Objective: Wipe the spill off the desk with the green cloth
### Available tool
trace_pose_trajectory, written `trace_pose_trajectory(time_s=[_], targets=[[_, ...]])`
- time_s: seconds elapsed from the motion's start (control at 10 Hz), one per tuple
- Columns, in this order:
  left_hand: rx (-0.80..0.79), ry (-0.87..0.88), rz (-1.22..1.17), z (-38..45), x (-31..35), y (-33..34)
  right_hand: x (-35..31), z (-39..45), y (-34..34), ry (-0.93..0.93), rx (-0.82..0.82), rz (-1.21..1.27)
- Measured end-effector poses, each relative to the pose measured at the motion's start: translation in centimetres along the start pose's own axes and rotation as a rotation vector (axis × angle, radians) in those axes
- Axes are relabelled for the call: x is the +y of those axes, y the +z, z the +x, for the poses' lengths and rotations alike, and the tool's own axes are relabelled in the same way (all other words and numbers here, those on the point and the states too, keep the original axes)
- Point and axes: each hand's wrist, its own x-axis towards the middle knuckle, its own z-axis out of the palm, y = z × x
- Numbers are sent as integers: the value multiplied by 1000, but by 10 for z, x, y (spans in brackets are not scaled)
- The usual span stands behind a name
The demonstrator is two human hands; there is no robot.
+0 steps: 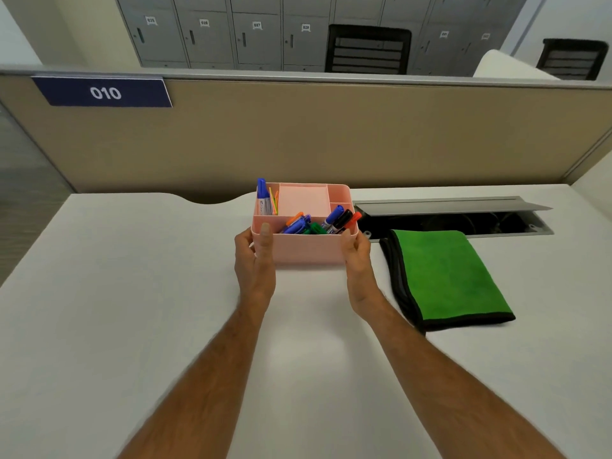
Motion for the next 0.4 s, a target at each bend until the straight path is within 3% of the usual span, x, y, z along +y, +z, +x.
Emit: trace_pose_trajectory(time_s=[0.4], targets=[[25, -16, 42, -4, 4, 0, 4, 3, -11, 18, -50, 25]])
